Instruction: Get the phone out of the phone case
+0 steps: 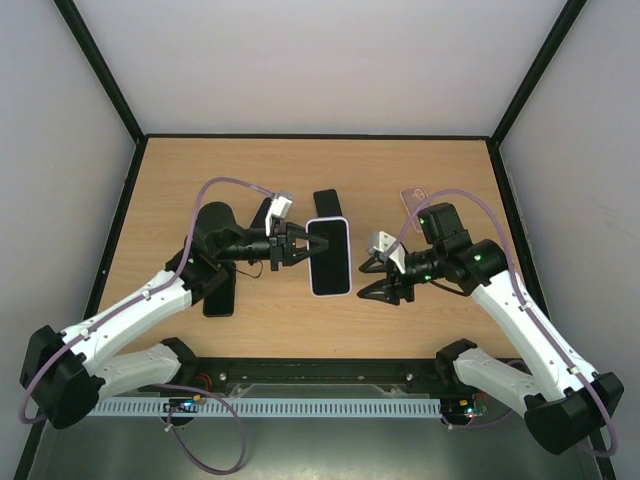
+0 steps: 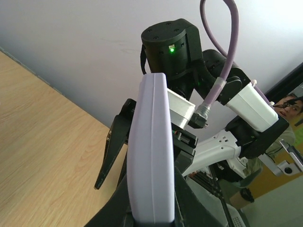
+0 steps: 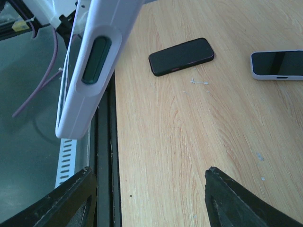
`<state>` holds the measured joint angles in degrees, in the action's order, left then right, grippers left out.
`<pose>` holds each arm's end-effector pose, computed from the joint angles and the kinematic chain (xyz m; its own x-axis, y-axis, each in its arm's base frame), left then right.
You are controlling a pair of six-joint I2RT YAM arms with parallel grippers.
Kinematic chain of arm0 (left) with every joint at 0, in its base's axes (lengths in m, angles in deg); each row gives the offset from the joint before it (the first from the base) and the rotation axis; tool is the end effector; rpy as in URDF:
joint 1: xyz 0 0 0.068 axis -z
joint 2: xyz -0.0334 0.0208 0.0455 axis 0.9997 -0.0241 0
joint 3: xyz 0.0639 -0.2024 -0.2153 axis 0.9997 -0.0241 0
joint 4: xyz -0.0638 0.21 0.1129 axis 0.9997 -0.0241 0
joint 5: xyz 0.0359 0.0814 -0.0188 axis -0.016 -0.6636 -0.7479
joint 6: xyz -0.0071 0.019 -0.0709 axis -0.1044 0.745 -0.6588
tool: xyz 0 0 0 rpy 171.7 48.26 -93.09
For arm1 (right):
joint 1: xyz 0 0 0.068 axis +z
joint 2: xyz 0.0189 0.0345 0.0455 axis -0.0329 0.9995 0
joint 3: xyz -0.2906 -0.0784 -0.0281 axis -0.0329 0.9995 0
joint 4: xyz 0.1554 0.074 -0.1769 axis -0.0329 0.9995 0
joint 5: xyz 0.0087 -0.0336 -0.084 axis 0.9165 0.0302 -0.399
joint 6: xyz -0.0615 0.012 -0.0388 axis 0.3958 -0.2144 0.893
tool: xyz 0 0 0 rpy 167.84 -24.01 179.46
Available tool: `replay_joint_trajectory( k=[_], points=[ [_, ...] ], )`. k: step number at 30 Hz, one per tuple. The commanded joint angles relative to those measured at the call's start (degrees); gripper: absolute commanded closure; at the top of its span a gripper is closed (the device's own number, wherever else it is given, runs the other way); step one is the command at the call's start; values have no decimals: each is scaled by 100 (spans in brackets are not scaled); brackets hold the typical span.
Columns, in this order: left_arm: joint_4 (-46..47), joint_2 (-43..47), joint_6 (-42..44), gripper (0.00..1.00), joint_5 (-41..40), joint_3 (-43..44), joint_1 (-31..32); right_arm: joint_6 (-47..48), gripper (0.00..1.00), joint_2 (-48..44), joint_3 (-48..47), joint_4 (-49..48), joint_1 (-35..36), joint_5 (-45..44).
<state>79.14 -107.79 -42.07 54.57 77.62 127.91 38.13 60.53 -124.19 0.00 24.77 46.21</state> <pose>0.1476 -0.1794 0.3782 -0.5758 -0.1002 -0.8114 0.8160 -0.0087 -0.5780 0.1083 0.1137 0.3371 -0.1294 -0.3991 -0.9077 -0.9873 -0.0332 0.1553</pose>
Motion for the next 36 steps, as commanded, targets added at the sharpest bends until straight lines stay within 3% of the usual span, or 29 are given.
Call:
replay_joint_trajectory(
  k=[1,13,17,20,31,36],
  points=[
    [673,-131,-239,97,322,195,-52,633,41,1,-254,612,33,-27],
    [1382,-226,-627,97,478,-4,-42,789,44,-189,-487,980,33,263],
    [1402,-244,-609,97,417,-15,-44,-2,42,66,-558,686,48,507],
    [1372,-242,-536,97,382,-8,-44,553,42,520,-812,1360,50,1029],
    [1427,-249,-587,97,373,-15,-44,442,60,446,-970,1196,120,1063],
    [1429,-240,-601,97,370,-26,-40,293,59,463,-987,1150,151,1181]
  ],
)
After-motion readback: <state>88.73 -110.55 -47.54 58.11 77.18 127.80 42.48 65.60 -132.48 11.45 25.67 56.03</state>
